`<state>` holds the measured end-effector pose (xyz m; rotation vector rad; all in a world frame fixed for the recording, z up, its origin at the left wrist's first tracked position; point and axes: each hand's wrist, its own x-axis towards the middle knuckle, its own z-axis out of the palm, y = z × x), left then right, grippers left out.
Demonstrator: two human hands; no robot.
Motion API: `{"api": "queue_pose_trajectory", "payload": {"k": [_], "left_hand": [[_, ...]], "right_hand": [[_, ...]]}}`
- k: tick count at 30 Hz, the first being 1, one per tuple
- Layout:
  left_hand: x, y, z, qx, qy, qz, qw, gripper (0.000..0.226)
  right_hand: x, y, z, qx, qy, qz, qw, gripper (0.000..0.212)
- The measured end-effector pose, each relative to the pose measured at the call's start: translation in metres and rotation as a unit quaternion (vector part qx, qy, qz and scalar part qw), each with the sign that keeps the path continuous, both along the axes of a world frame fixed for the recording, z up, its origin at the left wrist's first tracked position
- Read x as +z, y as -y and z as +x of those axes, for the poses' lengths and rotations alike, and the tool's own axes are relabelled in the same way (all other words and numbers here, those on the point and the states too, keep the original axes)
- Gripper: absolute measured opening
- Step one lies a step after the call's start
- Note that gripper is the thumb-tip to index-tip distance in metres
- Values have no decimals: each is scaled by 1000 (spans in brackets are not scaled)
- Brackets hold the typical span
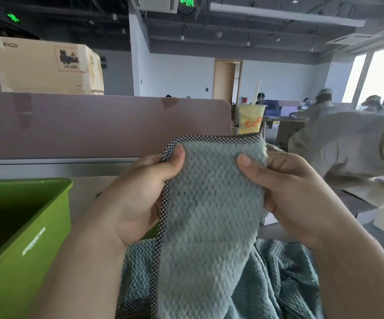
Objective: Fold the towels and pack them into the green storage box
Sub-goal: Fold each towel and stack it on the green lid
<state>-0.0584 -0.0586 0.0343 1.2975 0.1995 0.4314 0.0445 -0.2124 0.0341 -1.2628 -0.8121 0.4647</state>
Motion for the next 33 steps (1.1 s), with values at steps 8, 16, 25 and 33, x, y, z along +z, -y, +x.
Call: {"api": "queue_pose_trajectory", "payload": {"k": [8,16,25,33], "left_hand": [[-9,1,4,-86,-62,64,992,42],[-8,-5,10,-26,-41,-35,998,53],[-14,-13,14,10,-13,-9,1000,35],[-11,-10,14,29,16,21,999,28]], "right_hand": [[0,-8,4,-119,-23,36,992,30],[-1,2,6,16,-73,-55,996,36],[4,0,-1,31,-106,-35,993,32],[1,-3,4,-19,-118,-5,993,24]]}}
